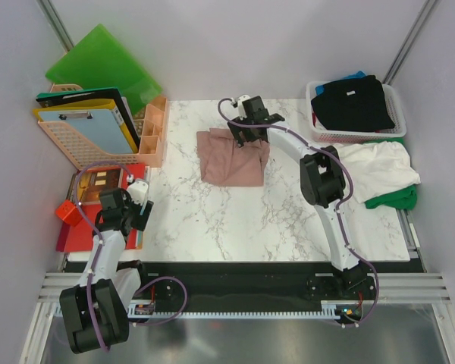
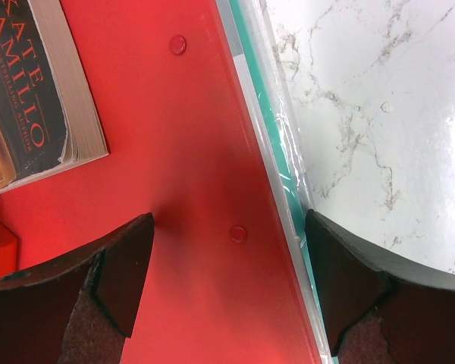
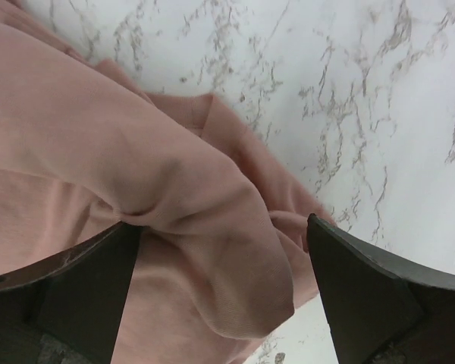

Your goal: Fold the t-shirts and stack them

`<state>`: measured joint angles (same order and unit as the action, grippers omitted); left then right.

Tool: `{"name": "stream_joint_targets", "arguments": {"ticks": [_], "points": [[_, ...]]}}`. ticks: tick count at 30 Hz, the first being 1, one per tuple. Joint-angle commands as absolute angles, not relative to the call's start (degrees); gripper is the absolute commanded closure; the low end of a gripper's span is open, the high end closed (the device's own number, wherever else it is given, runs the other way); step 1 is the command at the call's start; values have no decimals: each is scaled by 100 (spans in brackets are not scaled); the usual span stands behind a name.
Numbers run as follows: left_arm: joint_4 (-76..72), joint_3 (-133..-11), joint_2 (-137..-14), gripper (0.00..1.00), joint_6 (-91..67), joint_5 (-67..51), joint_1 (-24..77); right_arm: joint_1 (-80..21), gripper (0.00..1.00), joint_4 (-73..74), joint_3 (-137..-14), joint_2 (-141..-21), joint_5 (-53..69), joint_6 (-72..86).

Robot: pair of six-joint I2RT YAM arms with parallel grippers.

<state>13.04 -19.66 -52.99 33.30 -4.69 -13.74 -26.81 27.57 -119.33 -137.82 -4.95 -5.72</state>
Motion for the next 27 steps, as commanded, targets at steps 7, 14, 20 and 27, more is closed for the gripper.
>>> {"name": "stream_joint_targets", "arguments": {"ticks": [7, 14, 20, 27], "points": [[1600, -1802, -5458, 13, 3270, -114, -1406, -2751, 2, 1776, -11585, -13377, -1432, -817], [1582, -1819, -5546, 13, 3270, -132, -1406, -2865, 2, 1503, -10996, -12579, -1196, -852], [1582, -1819, -5555, 13, 3270, -141, -1406, -3119, 2, 1301, -10389, -11753, -1187, -984], [1591, -1819, -5546, 13, 3278, -167, -1406, -3234, 2, 2915, -10922, -11636, 225, -107]]}}
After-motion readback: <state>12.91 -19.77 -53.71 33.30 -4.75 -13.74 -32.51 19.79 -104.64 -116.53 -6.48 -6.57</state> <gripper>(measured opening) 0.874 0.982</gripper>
